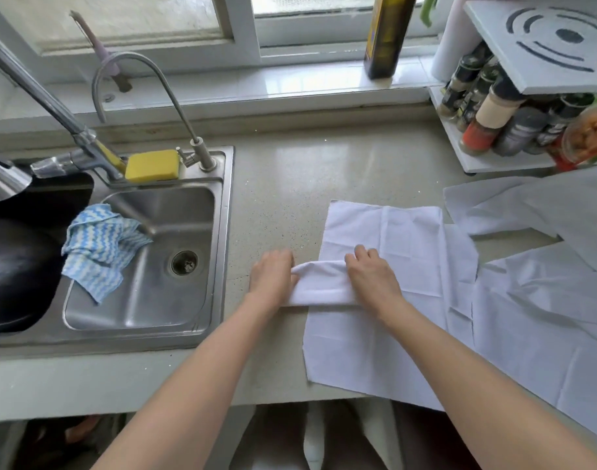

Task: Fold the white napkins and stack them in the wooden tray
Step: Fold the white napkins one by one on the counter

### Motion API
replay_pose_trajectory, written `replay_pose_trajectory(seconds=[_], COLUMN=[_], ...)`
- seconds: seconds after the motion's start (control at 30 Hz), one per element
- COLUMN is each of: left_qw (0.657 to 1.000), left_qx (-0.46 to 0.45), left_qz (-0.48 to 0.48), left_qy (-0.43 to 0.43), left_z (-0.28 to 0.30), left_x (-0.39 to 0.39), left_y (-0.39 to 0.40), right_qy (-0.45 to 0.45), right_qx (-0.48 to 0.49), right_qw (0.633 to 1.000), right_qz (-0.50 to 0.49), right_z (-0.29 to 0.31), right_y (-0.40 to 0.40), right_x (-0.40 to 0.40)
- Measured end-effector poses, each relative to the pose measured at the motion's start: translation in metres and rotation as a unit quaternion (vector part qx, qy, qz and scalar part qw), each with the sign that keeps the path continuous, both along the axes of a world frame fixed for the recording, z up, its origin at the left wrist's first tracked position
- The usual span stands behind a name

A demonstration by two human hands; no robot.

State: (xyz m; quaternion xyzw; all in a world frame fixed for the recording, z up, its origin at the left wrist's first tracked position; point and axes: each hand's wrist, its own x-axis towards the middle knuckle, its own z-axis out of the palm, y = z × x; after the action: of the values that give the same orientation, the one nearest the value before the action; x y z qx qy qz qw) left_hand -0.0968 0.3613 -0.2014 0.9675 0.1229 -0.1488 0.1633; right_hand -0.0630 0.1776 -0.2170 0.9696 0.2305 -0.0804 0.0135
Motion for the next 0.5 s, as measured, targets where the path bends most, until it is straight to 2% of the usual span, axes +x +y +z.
replay_pose_trajectory(seconds=[0.1,0.2,0.27,0.37,0.43,0.5], left_qw=[0.993,0.986,0.969,0.929,0.884,0.829], left_qx=[-0.042,-0.102,-0.176,-0.28,-0.35,-0.412], left_qz=[0.072,0.122,0.171,0.229,0.286,0.337], left_qy=[0.087,0.053,0.002,-0.074,-0.119,-0.171], left_z=[0.005,0.009,0.016,0.031,0.044,0.058], left_x=[0.011,0.001,-0.013,-0.038,-0.059,-0.088], left_y=[-0.003,-0.005,-0.007,0.002,0.015,0.032], right_qy=[0.048,0.109,0.138,0.126,0.13,0.172], right_qx=[-0.032,-0.061,-0.033,0.099,0.176,0.229], right_qw=[0.998,0.99,0.989,0.987,0.976,0.958], right_qz=[0.031,0.062,0.048,0.015,0.01,0.015], right_z=[0.007,0.017,0.027,0.042,0.059,0.08], right_y=[-0.001,-0.003,-0.006,-0.003,0.007,0.028], right_x=[0.023,0.038,0.039,0.035,0.028,0.017])
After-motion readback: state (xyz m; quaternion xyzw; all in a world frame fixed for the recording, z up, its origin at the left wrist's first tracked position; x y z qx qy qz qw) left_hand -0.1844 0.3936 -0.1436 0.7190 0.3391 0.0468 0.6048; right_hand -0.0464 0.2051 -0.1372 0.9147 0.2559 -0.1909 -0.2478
